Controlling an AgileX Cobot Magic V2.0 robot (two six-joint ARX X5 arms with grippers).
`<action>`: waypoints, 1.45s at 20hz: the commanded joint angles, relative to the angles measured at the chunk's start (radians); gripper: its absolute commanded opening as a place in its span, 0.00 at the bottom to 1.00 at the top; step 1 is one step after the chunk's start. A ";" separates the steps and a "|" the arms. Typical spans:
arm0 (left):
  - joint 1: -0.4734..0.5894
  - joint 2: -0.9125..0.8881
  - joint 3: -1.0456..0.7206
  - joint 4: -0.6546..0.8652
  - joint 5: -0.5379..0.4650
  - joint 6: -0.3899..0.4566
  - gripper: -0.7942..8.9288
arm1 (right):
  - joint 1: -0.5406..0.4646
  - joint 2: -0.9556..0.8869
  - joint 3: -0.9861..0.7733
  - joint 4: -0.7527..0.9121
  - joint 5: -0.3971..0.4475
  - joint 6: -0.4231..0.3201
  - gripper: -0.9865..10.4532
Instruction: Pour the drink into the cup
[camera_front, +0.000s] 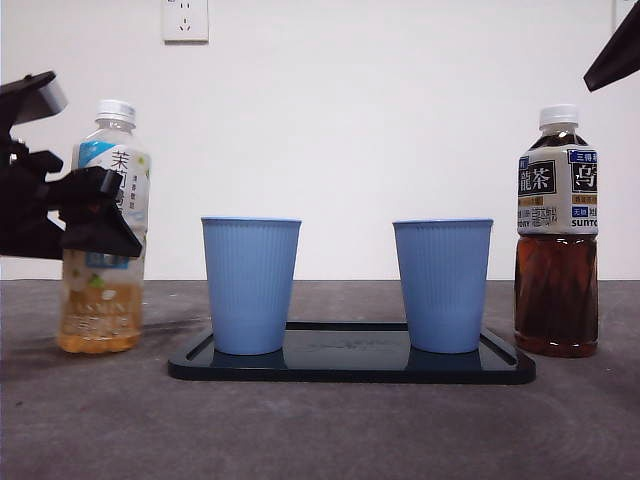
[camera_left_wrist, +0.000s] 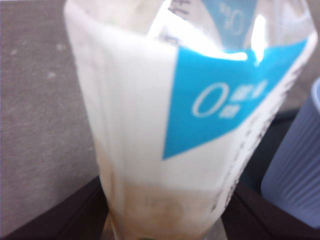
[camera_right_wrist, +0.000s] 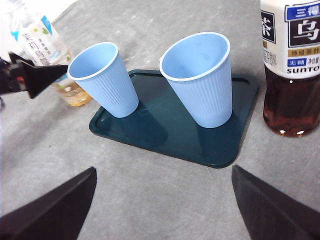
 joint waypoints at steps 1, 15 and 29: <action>0.000 -0.074 0.119 -0.151 -0.026 0.159 0.35 | 0.007 0.000 0.012 0.009 0.002 -0.024 0.46; -0.146 -0.190 0.505 -0.812 -0.489 0.837 0.33 | 0.007 0.000 0.012 0.009 0.005 -0.076 0.46; -0.288 -0.145 0.511 -0.807 -0.764 1.162 0.30 | 0.007 0.000 0.012 0.009 -0.002 -0.091 0.46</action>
